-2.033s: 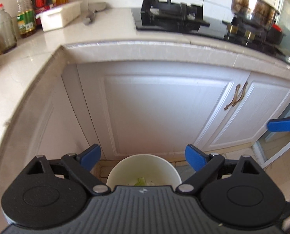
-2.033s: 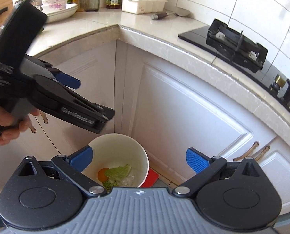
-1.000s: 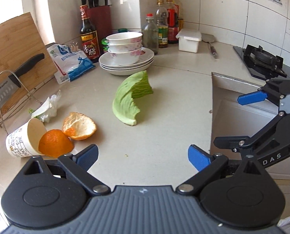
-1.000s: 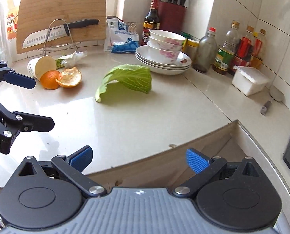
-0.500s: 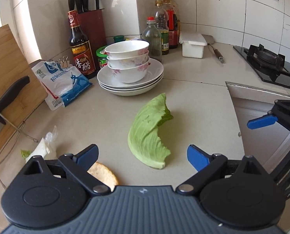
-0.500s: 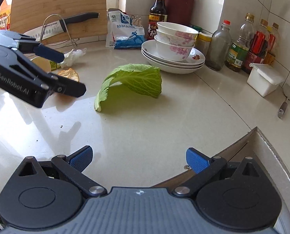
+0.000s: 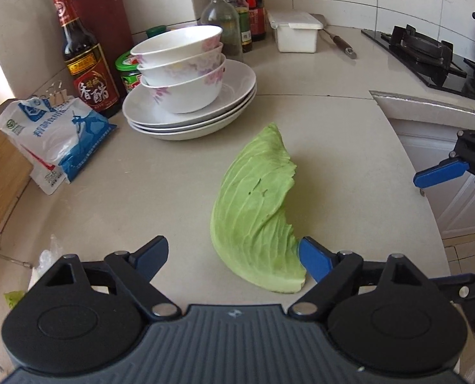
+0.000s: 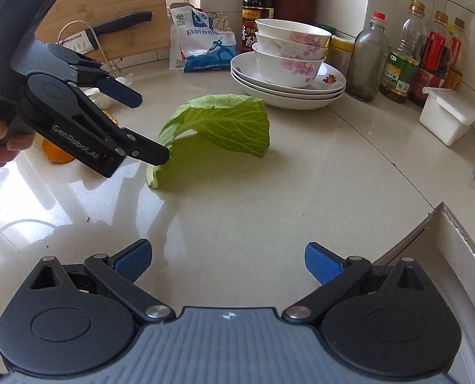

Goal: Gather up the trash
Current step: 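Grasp the large green cabbage leaf with the left tool and lift it, then grasp the orange peel half with the right tool while the left tool holds the leaf, then carry the cabbage leaf and orange peel with both tools over the white bin, then open the right tool over the bin while the left tool drops the cabbage leaf, then move both tools back over the counter toward the whole orange and paper cup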

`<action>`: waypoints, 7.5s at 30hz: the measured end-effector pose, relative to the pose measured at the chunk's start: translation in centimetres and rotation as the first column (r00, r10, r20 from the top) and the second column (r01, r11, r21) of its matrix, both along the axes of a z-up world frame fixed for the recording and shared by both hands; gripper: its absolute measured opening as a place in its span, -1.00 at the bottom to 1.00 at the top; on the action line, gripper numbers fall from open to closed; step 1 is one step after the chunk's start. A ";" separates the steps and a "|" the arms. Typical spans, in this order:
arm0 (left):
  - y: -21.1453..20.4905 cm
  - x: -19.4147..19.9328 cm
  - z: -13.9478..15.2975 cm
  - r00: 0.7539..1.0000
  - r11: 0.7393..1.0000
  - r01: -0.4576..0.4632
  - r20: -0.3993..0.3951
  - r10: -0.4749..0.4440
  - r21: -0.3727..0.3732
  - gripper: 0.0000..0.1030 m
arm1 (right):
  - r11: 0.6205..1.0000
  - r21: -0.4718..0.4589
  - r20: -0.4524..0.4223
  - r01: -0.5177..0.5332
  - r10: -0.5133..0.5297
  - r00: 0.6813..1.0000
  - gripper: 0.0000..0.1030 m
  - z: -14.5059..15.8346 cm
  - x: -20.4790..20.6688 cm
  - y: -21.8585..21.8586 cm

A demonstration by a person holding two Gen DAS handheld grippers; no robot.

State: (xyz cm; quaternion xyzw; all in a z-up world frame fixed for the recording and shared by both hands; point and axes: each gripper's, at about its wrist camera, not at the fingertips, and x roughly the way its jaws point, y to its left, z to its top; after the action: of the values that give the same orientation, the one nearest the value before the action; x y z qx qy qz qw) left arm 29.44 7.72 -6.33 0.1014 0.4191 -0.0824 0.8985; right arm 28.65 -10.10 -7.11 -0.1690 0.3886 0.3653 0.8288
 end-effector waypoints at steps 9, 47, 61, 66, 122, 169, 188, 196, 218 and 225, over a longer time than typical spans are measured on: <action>0.1 2.4 -1.1 0.999 0.998 0.015 -0.042 -0.017 -0.059 0.06 | 1.000 0.004 -0.036 0.024 -0.024 0.999 1.00 -0.5 0.5 -0.4; 1.2 -0.8 2.5 0.985 0.987 -0.158 0.063 0.158 0.004 -0.93 | 0.996 0.055 -0.017 -0.067 0.068 0.998 1.00 0.4 -0.7 1.1; 4.0 -1.5 6.2 0.981 0.986 -0.168 0.098 0.165 0.023 -0.93 | 0.948 0.062 0.032 -0.311 0.310 0.950 0.95 -0.8 -1.3 8.6; 5.2 -1.0 6.5 0.980 0.984 -0.178 0.093 0.177 0.006 -0.93 | 0.919 0.073 0.031 -0.387 0.386 0.922 0.93 -1.4 -0.8 11.7; -1.4 -6.9 8.1 0.999 0.999 -0.026 0.036 0.027 -0.025 -0.93 | 0.942 -0.014 0.075 -0.335 0.335 0.939 0.17 3.6 -7.2 2.5; -26.5 -6.2 3.1 0.979 0.973 0.201 -0.013 -0.204 -0.111 -0.93 | 0.949 -0.135 -0.083 0.286 -0.299 0.951 0.17 -11.7 -7.0 -24.4; -31.7 -3.1 -4.9 0.976 0.977 0.182 -0.105 -0.194 -0.109 -0.93 | 0.919 -0.116 -0.119 0.377 -0.390 0.913 0.89 -15.8 -6.7 -26.6; -33.8 -1.7 -9.9 0.965 0.976 0.185 -0.165 -0.202 -0.114 -0.93 | 0.879 -0.115 -0.112 0.463 -0.475 0.873 0.89 -13.6 -9.9 -29.0; -37.3 0.1 -24.0 0.968 0.984 0.166 -0.201 -0.151 0.059 0.74 | 0.740 -0.103 -0.067 0.665 -0.672 0.737 0.95 -10.5 -16.7 -32.5; -37.4 0.1 -23.2 0.967 0.985 0.168 -0.202 -0.157 0.037 0.74 | 0.757 -0.083 -0.053 0.648 -0.653 0.755 0.96 -9.3 -16.8 -32.1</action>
State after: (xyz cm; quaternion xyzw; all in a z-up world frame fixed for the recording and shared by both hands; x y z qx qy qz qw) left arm 29.50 -29.64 -29.48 0.1510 0.4988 -0.1539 0.8395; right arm 11.86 -42.23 -16.41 -0.0332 0.4660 0.0493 0.8828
